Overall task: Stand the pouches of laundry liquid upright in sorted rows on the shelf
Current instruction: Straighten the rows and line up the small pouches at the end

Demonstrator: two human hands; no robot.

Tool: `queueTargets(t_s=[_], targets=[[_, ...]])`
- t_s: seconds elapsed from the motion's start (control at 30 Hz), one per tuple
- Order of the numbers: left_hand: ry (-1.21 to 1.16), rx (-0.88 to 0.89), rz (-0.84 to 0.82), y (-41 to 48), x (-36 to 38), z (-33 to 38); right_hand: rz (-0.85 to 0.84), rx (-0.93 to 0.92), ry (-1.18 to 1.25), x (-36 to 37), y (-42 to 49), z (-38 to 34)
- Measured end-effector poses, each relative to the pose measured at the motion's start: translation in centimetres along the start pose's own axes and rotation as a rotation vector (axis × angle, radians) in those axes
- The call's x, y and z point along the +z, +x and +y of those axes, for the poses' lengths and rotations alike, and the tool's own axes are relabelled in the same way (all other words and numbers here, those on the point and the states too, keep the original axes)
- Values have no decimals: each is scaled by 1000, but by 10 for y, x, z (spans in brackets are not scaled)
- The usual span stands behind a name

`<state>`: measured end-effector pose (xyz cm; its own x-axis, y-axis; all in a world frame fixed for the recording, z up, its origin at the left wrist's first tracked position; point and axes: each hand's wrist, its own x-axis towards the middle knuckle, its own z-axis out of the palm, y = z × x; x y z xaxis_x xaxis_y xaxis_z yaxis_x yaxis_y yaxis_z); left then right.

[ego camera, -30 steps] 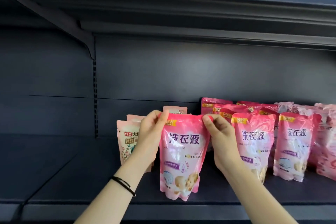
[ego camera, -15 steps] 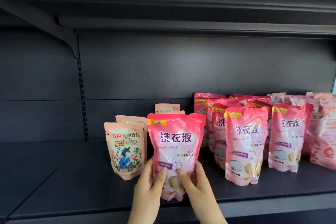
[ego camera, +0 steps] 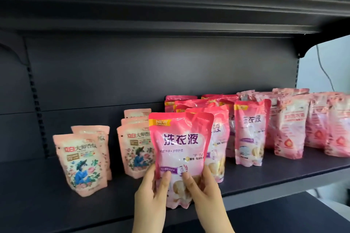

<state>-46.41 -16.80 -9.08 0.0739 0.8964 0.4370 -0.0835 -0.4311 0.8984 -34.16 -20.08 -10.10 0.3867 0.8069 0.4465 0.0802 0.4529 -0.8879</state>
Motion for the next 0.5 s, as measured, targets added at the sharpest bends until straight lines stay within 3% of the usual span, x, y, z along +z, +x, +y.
queueTargets(t_s=[0.3,0.5], targets=[[-17,-16,38,-35,125,5,-120,-11,-60,-132,22,-9],[11,5,-2,-34,203,4,-81,39,-114,-204,45,-7]])
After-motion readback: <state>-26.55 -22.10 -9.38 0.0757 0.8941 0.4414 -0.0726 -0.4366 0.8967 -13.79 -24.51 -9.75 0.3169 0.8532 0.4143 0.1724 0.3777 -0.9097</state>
